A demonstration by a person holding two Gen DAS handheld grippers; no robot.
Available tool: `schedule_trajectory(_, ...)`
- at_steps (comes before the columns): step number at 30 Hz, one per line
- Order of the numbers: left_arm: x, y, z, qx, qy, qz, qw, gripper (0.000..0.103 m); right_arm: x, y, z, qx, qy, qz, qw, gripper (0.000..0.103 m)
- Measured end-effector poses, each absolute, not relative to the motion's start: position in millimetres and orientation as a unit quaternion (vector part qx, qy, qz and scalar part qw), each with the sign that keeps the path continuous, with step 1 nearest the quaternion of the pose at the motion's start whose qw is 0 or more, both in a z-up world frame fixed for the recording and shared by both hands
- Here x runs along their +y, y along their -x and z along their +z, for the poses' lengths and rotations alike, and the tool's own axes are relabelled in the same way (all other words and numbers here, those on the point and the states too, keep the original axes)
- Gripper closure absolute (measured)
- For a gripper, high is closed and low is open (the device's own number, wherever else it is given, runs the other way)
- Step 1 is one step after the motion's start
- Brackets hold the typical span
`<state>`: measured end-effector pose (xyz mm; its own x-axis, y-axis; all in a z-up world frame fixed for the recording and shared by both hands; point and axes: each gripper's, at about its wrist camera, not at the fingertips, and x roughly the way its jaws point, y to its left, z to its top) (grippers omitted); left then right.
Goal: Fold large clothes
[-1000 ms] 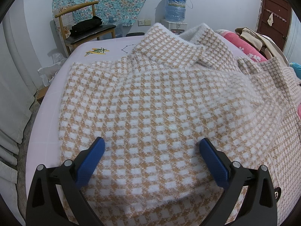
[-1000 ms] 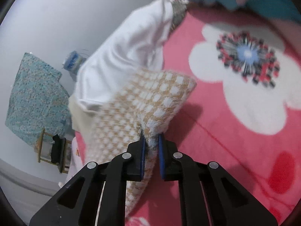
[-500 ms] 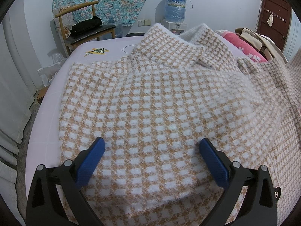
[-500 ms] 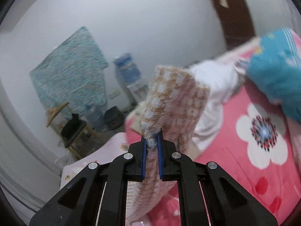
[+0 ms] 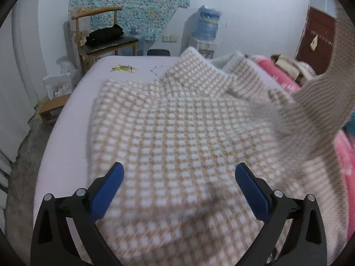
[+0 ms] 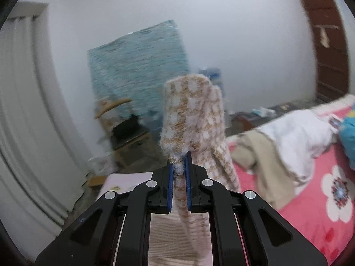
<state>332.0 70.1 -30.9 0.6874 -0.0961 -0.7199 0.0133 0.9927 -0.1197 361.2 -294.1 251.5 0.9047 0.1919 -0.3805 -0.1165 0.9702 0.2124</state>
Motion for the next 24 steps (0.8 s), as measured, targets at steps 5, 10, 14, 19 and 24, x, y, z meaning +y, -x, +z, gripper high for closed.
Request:
schedule_trajectory(5, 95, -297, -7, 0.361, 0.07, -0.033, 0.929, 0.004, -207, -374, 233, 0.215, -0.061, 0.162, 0.961, 0.095)
schedule_trajectory(10, 118, -270, 4, 0.343, 0.1, -0.036, 0.933, 0.004, -118, -402, 171, 0.296, -0.021, 0.259, 0.919, 0.067)
schedule_trajectory(14, 123, -262, 4, 0.338, 0.103, -0.043, 0.934, 0.004, -94, -414, 118, 0.334, -0.021, 0.295, 0.895, 0.036)
schedule_trajectory(19, 125, -265, 9, 0.327, 0.105, -0.06, 0.937, 0.006, -139, -421, 88, 0.354, -0.03, 0.238, 0.904, 0.036)
schedule_trajectory(24, 127, -285, 13, 0.318, 0.115, -0.058, 0.939, 0.016, -226, -425, 65, 0.373, -0.053, 0.129, 0.917, 0.036)
